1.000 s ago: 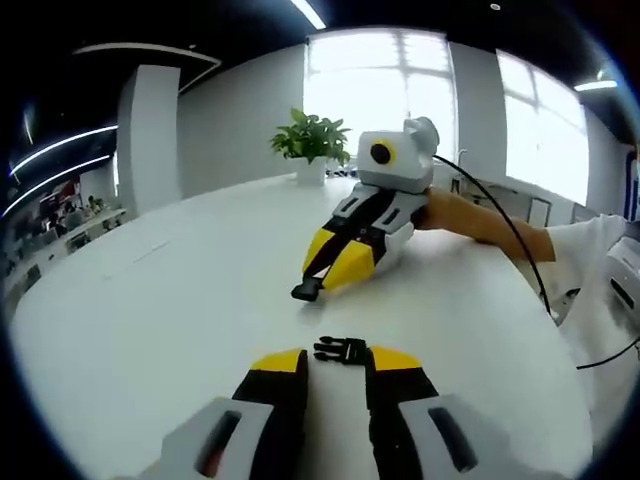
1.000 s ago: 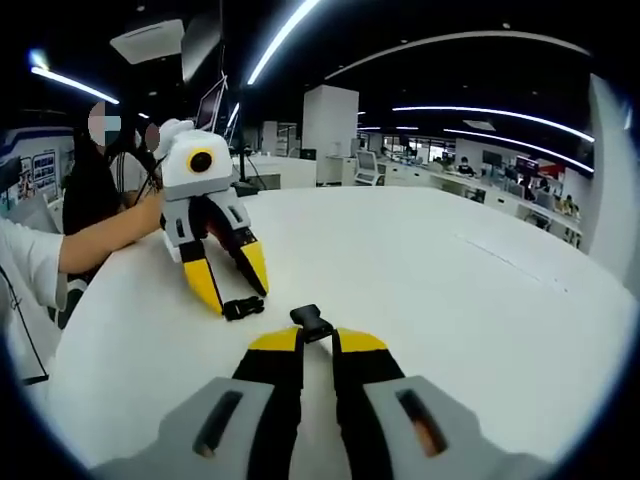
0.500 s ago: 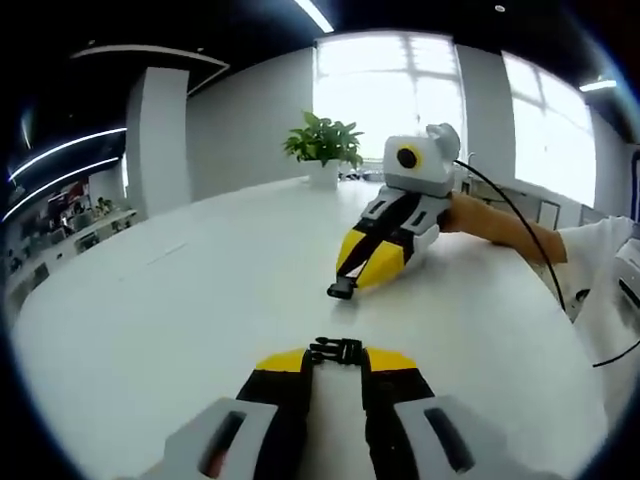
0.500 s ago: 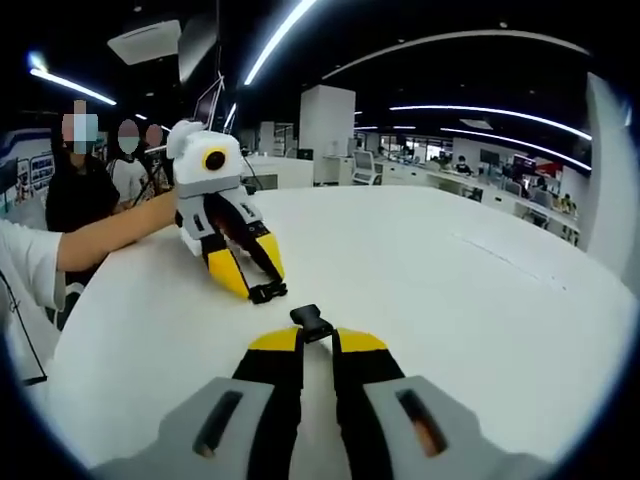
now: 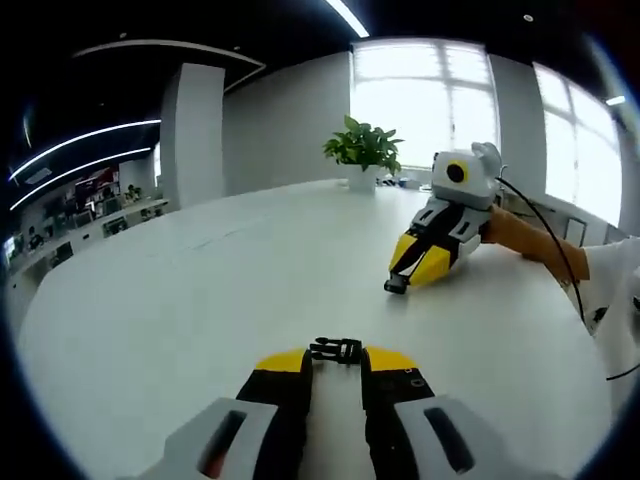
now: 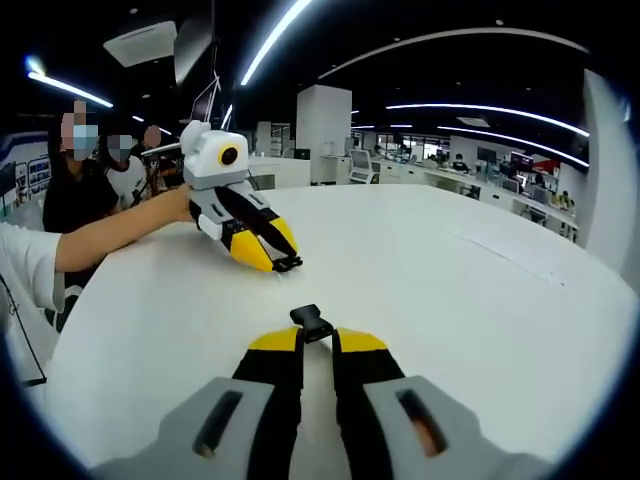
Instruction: Snap the two parts of the plastic buckle together until the buckle closes and remains connected.
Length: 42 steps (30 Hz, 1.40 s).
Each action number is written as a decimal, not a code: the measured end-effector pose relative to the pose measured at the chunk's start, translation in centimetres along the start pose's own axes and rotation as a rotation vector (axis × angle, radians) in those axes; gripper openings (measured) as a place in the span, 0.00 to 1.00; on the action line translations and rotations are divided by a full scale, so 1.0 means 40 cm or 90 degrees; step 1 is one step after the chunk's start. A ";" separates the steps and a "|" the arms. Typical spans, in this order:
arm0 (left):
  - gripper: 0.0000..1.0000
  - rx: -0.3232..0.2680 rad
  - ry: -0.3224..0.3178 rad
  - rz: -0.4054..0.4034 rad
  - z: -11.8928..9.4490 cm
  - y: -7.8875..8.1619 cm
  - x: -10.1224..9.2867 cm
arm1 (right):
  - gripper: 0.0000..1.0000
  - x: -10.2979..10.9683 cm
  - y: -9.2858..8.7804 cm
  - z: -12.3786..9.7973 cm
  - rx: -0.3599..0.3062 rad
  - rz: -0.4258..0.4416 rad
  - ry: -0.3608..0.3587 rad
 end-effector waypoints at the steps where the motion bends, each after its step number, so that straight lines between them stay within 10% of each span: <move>1: 0.19 0.003 0.002 0.000 0.001 -0.003 0.002 | 0.11 0.000 0.000 0.000 0.000 0.000 0.000; 12: 0.37 0.007 0.088 -0.008 0.003 -0.005 -0.017 | 0.11 0.000 0.006 -0.007 -0.009 0.000 -0.001; 35: 0.19 0.016 0.077 -0.036 0.008 -0.009 -0.029 | 0.11 -0.003 0.005 -0.009 -0.013 0.002 -0.002; 42: 0.00 -0.002 0.074 -0.041 0.025 -0.016 -0.013 | 0.11 -0.004 0.005 -0.010 -0.013 0.002 -0.003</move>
Point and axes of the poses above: the point that each gripper's makers call its tool centre point, and the gripper's own axes: z roughly forward along the fingers, x roughly to its left, y roughly out of its top, the point moved 9 cm from there along -z, roughly backward along the fingers, and after that the axes turned 2 degrees about y, right-handed, at the moved point
